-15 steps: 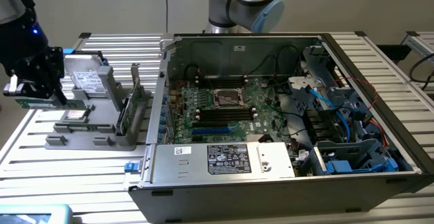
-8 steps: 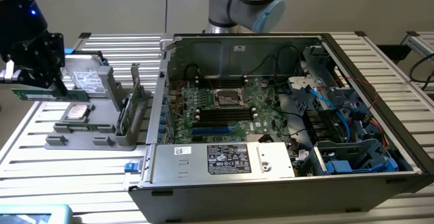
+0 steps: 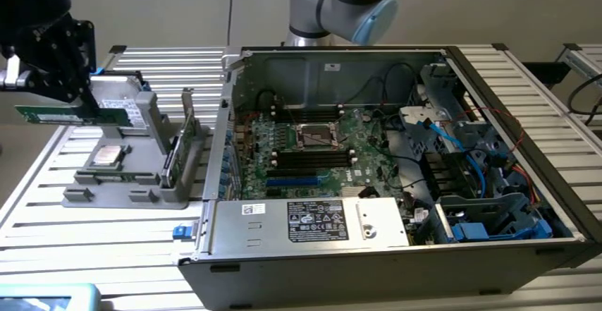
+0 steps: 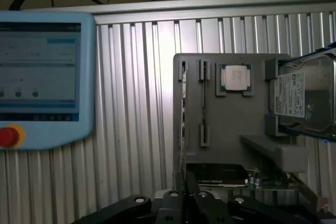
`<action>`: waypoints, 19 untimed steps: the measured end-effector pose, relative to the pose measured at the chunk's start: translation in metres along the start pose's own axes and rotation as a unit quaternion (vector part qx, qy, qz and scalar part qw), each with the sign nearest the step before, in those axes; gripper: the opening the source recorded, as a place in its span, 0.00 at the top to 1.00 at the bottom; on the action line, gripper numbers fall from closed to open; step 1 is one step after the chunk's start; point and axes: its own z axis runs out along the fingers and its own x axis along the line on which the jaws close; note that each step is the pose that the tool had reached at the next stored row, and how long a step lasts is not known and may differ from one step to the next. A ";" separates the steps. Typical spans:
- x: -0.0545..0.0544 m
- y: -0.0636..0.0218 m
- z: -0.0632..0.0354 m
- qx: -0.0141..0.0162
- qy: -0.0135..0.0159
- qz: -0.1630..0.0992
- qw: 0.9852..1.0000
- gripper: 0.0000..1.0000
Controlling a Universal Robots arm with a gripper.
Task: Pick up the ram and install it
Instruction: 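Pick up the ram and move it above insertion slot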
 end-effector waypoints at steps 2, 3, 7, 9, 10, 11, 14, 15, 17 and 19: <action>0.000 -0.0062 -0.0085 -0.001 0.000 0.000 1.000 0.87; 0.000 -0.0096 -0.0113 -0.001 0.000 0.000 1.000 0.87; -0.001 -0.0266 -0.0176 -0.001 0.000 0.000 1.000 0.87; -0.001 -0.0356 -0.0201 -0.002 0.000 0.000 1.000 0.87; -0.001 -0.0402 -0.0214 -0.003 0.000 0.000 1.000 0.87; -0.001 -0.0448 -0.0226 -0.003 0.000 0.000 1.000 0.87; -0.001 -0.0582 -0.0249 -0.005 0.000 0.000 1.000 0.87; -0.002 -0.0626 -0.0253 -0.005 0.000 0.000 1.000 0.87; -0.002 -0.0713 -0.0262 -0.006 0.000 0.000 1.000 0.87; -0.003 -0.0803 -0.0272 -0.008 0.001 0.000 1.000 0.87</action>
